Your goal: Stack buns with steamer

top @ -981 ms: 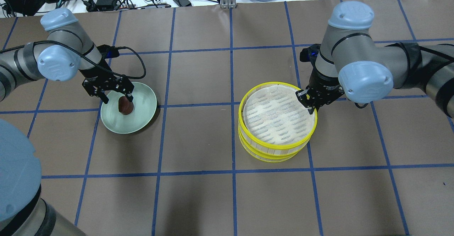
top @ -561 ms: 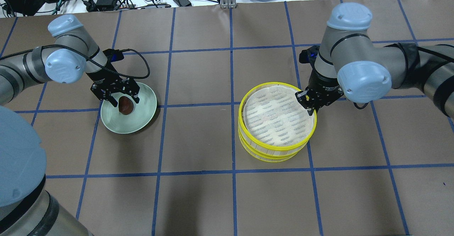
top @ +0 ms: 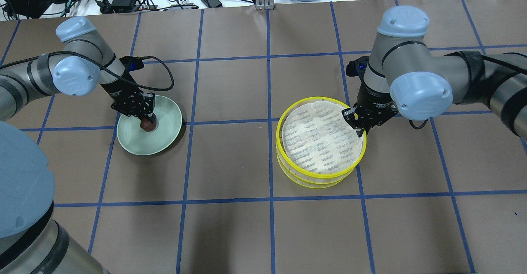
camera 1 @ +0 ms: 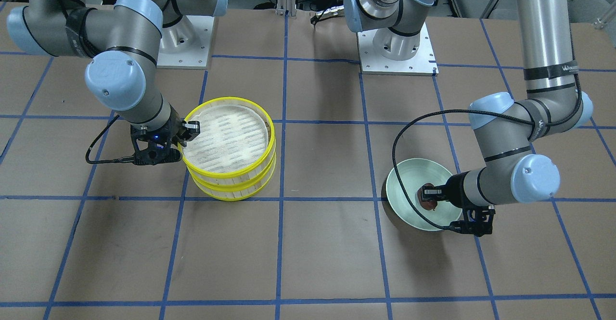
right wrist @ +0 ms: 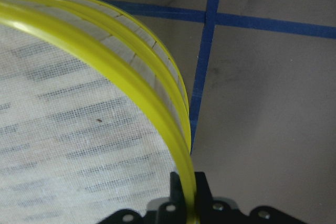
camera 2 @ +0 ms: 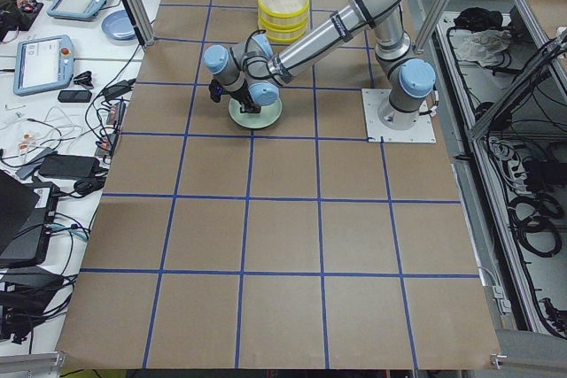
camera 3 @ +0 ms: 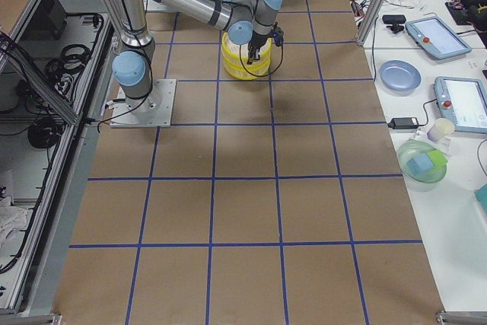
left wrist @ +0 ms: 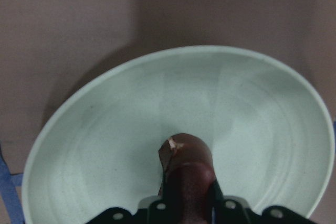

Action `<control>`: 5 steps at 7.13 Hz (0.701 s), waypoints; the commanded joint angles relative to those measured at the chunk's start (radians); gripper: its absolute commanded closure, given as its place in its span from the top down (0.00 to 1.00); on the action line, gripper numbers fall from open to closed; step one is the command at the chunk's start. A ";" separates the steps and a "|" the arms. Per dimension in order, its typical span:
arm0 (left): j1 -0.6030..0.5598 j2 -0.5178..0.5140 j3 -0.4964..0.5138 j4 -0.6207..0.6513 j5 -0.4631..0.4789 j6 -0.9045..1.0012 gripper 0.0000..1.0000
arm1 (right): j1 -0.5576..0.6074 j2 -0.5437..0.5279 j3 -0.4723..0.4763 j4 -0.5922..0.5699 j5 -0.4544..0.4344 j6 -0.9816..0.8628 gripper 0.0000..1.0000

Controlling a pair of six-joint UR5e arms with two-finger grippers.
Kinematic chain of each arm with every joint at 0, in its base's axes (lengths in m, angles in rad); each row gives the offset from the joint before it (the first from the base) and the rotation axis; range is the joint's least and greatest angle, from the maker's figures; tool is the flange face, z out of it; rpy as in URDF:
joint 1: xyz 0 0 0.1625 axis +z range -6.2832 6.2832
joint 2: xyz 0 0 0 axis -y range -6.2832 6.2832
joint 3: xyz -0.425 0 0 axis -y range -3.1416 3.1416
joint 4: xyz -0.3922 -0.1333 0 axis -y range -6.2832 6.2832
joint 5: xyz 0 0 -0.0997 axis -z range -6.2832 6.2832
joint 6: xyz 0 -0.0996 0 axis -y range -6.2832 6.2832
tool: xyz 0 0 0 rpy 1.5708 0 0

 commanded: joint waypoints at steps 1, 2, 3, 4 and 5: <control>-0.002 0.035 0.010 0.000 -0.013 -0.009 0.00 | 0.000 0.002 -0.002 -0.003 -0.001 0.000 0.29; -0.018 0.063 0.019 -0.003 -0.011 -0.014 0.00 | 0.000 0.002 -0.002 -0.003 -0.001 0.002 0.29; -0.043 0.096 0.036 -0.015 -0.011 -0.073 0.00 | 0.000 0.002 -0.003 -0.003 -0.001 0.002 0.33; -0.096 0.130 0.049 -0.020 -0.054 -0.171 0.00 | 0.000 -0.001 -0.014 -0.001 -0.002 0.003 0.56; -0.173 0.158 0.053 -0.018 -0.097 -0.303 0.00 | -0.001 -0.020 -0.049 -0.014 -0.004 0.007 0.65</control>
